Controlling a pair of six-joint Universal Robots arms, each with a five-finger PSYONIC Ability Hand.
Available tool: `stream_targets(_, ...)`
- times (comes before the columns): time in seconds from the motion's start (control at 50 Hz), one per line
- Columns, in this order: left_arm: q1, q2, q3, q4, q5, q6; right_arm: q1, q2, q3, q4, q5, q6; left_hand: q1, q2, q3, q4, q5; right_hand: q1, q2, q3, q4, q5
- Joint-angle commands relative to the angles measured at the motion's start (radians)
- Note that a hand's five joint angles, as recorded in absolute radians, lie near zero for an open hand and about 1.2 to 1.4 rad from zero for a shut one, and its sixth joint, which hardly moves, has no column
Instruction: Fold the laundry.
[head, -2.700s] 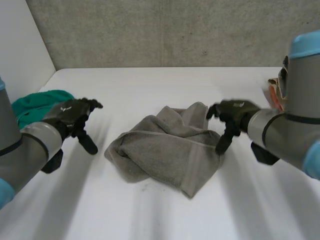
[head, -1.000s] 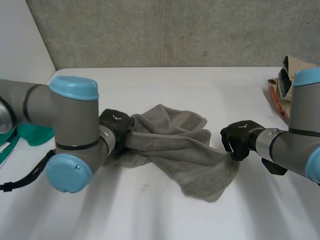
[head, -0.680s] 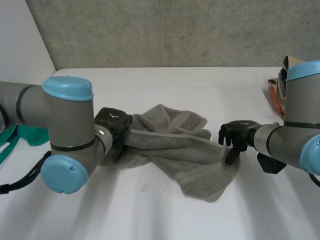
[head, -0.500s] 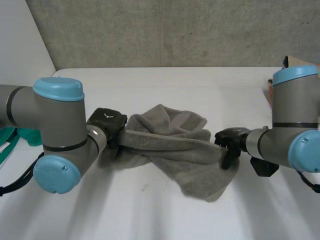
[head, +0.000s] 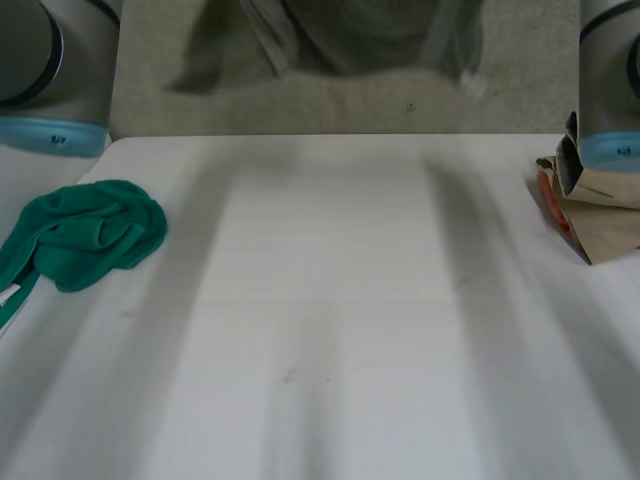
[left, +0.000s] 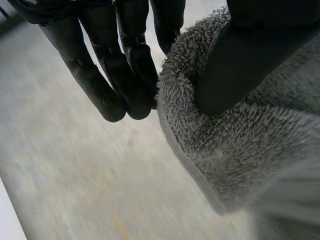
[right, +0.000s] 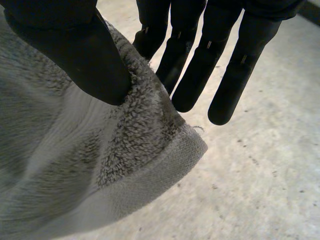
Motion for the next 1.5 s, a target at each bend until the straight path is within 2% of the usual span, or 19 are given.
stream_targets(0.02, 0.008, -0.013, -0.233, -0.175, -0.024, 0.000, -0.012, 0.007, 0.193, 0.171, -0.120, -0.025, 0.246, 0.206, 0.211, 0.202, 0.247, 0.266, 0.217, 0.209, 0.199, 0.226)
stream_targets(0.18, -0.012, -0.103, -0.535, -0.178, -0.027, 0.010, -0.030, 0.095, 0.425, 0.200, -0.157, -0.056, 0.246, 0.206, 0.211, 0.202, 0.247, 0.266, 0.217, 0.209, 0.199, 0.226)
stream_targets(0.32, -0.052, -0.195, -0.660, -0.175, -0.033, 0.075, -0.053, 0.193, 0.531, 0.262, -0.155, -0.154, 0.223, 0.183, 0.188, 0.179, 0.224, 0.266, 0.217, 0.209, 0.199, 0.226)
stream_targets(0.4, -0.064, -0.189, -0.685, -0.227, -0.058, 0.098, -0.078, 0.196, 0.564, 0.315, -0.152, -0.191, -0.152, -0.192, -0.187, -0.196, -0.151, 0.266, 0.217, 0.209, 0.199, 0.226)
stream_targets(0.42, -0.061, -0.171, -0.691, -0.247, -0.061, 0.096, -0.092, 0.184, 0.577, 0.327, -0.150, -0.189, -0.421, -0.461, -0.455, -0.464, -0.419, 0.266, 0.217, 0.209, 0.199, 0.226)
stream_targets(0.44, -0.059, -0.158, -0.692, -0.255, -0.061, 0.093, -0.096, 0.175, 0.581, 0.329, -0.150, -0.186, -0.534, -0.574, -0.568, -0.577, -0.532, 0.266, 0.217, 0.209, 0.199, 0.226)
stream_targets(0.5, -0.044, -0.090, -0.698, -0.258, -0.059, 0.070, -0.119, 0.141, 0.597, 0.326, -0.153, -0.168, -0.772, -0.812, -0.806, -0.815, -0.770, 0.266, 0.217, 0.209, 0.199, 0.226)
stream_targets(0.54, -0.021, -0.054, -0.704, -0.256, -0.056, 0.047, -0.127, 0.132, 0.606, 0.323, -0.154, -0.159, -0.820, -0.859, -0.854, -0.863, -0.818, 0.266, 0.217, 0.209, 0.199, 0.226)
stream_targets(0.64, 0.074, -0.002, -0.712, -0.272, -0.004, -0.019, -0.141, 0.127, 0.617, 0.315, -0.157, -0.142, -0.811, -0.851, -0.845, -0.855, -0.810, 0.266, 0.217, 0.209, 0.199, 0.226)
stream_targets(0.7, 0.148, -0.011, -0.720, -0.302, 0.056, -0.026, -0.147, 0.129, 0.618, 0.314, -0.157, -0.137, -0.726, -0.766, -0.761, -0.770, -0.725, 0.266, 0.217, 0.209, 0.199, 0.226)
stream_targets(0.78, 0.261, -0.039, -0.721, -0.354, 0.149, 0.033, -0.145, 0.133, 0.615, 0.314, -0.158, -0.137, -0.468, -0.508, -0.503, -0.512, -0.467, 0.266, 0.217, 0.209, 0.199, 0.226)
stream_targets(0.86, 0.347, -0.045, -0.738, -0.417, 0.230, 0.113, -0.142, 0.133, 0.615, 0.314, -0.158, -0.139, -0.403, -0.443, -0.438, -0.447, -0.402, 0.266, 0.217, 0.209, 0.199, 0.226)
stream_targets(0.94, 0.390, -0.057, -0.761, -0.439, 0.299, 0.179, -0.138, 0.135, 0.618, 0.314, -0.158, -0.137, -0.447, -0.486, -0.481, -0.490, -0.445, 0.266, 0.217, 0.209, 0.199, 0.226)
stream_targets(1.02, 0.410, -0.083, -0.761, -0.405, 0.309, 0.216, -0.132, 0.138, 0.618, 0.314, -0.158, -0.140, -0.529, -0.569, -0.563, -0.573, -0.528, 0.266, 0.217, 0.209, 0.199, 0.226)
stream_targets(1.28, 0.409, -0.178, -0.732, -0.345, 0.295, 0.227, -0.129, 0.138, 0.627, 0.314, -0.158, -0.139, -0.526, -0.566, -0.561, -0.570, -0.525, 0.266, 0.217, 0.209, 0.199, 0.226)
stream_targets(1.5, 0.386, -0.249, -0.683, -0.264, 0.284, 0.261, -0.125, 0.138, 0.638, 0.314, -0.161, -0.142, -0.406, -0.446, -0.440, -0.450, -0.405, 0.266, 0.217, 0.209, 0.199, 0.226)
